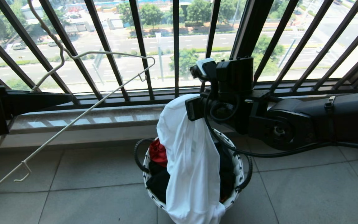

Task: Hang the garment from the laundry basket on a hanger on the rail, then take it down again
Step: Pick up clothes from the basket

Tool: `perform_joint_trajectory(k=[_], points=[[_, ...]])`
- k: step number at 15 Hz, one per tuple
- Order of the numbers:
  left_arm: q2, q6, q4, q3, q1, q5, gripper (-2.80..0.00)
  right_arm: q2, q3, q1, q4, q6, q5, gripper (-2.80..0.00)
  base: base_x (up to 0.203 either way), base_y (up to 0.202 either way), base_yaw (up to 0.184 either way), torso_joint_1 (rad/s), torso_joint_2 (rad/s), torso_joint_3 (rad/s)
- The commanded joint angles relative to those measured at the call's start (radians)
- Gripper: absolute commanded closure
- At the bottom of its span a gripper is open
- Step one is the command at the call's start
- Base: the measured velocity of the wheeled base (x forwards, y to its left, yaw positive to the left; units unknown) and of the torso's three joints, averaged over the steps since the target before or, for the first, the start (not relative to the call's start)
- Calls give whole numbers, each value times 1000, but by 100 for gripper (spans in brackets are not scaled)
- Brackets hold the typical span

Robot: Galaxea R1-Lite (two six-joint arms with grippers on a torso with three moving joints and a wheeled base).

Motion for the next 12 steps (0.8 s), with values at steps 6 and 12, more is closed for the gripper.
perform_joint_trajectory(k=[6, 12], points=[[-12, 2, -3, 6, -1, -3, 0, -19, 15, 15, -2, 1, -2, 0, 0, 0, 0, 2, 2, 201], [31, 5, -6, 3, -19, -2, 0, -63, 78, 18, -7, 16, -7, 0, 0, 0, 0, 1, 2, 205]])
